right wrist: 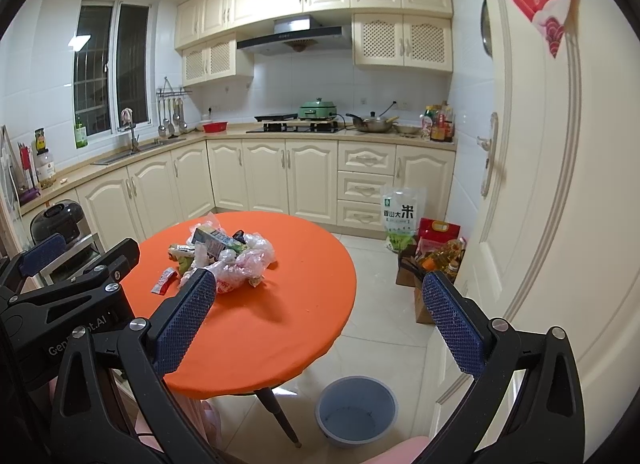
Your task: Collect trash
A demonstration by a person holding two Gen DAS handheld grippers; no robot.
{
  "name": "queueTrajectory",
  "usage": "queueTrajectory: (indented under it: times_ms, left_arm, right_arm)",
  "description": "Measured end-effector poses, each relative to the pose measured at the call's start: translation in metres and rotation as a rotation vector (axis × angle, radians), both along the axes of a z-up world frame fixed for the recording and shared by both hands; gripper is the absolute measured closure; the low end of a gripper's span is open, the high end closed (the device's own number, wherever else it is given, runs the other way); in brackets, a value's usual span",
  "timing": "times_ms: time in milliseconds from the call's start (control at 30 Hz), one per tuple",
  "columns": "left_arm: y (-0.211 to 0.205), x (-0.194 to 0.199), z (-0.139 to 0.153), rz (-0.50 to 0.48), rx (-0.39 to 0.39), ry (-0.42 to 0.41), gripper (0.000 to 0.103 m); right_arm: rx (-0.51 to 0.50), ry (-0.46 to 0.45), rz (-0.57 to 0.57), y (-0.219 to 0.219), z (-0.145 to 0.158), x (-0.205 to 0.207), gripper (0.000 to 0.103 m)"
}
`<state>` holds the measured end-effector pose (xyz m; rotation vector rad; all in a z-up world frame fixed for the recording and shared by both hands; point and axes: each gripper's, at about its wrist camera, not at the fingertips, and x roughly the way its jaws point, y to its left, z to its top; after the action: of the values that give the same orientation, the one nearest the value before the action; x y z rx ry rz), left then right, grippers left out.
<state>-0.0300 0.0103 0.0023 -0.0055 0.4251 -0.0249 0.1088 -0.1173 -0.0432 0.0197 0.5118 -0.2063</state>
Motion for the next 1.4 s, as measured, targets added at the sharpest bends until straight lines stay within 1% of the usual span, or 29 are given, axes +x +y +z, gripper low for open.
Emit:
queueTrajectory:
  times_ms: [533, 833, 1033, 1267, 1400]
  left_arm:
    - [-0.001, 0.002, -0.004, -0.008, 0.016, 0.0, 0.011]
    - [0.003, 0.011, -0.007, -0.024, 0.016, 0.022, 0.011]
    - [0.013, 0.037, -0.013, -0.039, 0.006, 0.071, 0.011]
    - [0.033, 0.084, -0.022, -0.057, -0.012, 0.143, 0.011]
    - [0.046, 0.12, -0.034, -0.087, -0.023, 0.209, 0.012]
  right_arm:
    - [0.006, 0.005, -0.009, -0.002, 0.0, 0.0, 0.0]
    - [0.015, 0.029, -0.022, -0.001, -0.002, 0.006, 0.0]
    - [0.007, 0.072, -0.036, 0.006, -0.008, 0.025, 0.0]
    - [-0.003, 0.141, -0.052, 0.018, -0.023, 0.056, 0.0]
    - [0.01, 0.207, -0.076, 0.026, -0.039, 0.079, 0.0]
